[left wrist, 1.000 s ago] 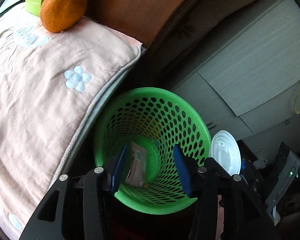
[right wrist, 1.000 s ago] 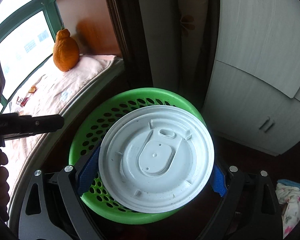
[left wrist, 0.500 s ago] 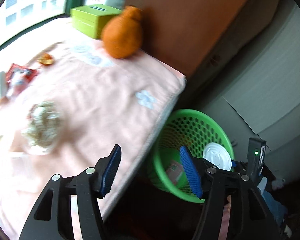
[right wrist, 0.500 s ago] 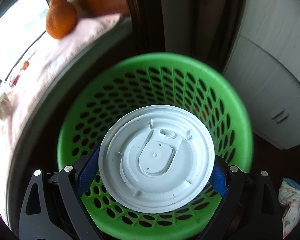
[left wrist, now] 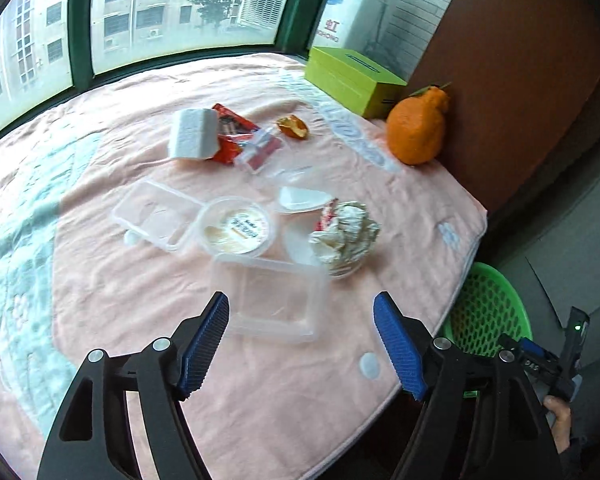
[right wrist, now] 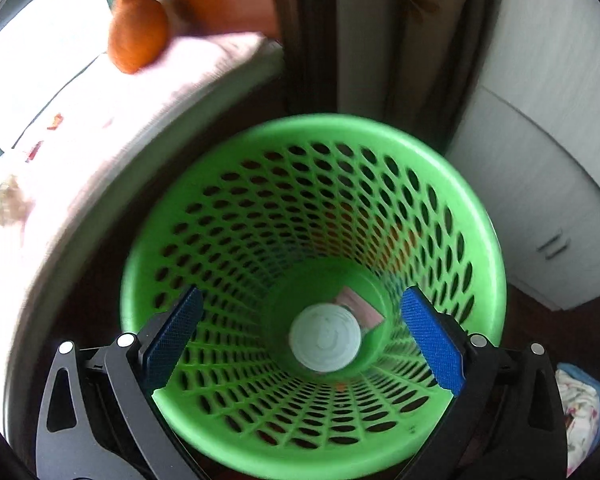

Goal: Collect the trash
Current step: 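Grasp the clear rectangular plastic container with the right gripper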

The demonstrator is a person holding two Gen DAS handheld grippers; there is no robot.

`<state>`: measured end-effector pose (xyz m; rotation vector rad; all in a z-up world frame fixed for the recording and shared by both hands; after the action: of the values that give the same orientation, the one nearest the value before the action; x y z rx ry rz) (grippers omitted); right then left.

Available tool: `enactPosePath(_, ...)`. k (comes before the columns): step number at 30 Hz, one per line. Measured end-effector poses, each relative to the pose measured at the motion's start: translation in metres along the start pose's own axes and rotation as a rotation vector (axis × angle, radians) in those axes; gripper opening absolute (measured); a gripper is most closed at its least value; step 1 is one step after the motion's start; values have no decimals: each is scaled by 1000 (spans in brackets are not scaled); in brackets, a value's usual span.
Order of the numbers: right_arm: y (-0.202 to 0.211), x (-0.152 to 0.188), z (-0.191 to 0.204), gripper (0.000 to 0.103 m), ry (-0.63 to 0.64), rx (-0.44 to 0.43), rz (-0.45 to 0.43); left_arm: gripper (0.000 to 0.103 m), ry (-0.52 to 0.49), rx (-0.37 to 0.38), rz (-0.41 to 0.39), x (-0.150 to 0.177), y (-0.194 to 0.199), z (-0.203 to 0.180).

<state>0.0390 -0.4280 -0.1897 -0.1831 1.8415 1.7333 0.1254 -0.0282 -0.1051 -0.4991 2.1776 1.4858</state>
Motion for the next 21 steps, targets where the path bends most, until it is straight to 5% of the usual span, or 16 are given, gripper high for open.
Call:
enactPosePath(10, 38, -29, 103, 98, 166, -182, -96, 79, 74, -36, 3, 24, 7, 44)
enactPosePath(21, 61, -26, 247, 98, 504, -367, -140, 80, 187, -72, -34, 33, 31, 93)
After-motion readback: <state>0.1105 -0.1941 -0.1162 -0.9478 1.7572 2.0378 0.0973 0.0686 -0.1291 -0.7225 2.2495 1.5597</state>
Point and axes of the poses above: each gripper's, at about its wrist camera, not at the fingertips, and y roughly against the way its jaws point, z to its left, x to its underside, the point moved 8 cm from there along -y, roughly the way its jaws point, and after that the axes turned 5 degrees about x, right-handed, at the moved point
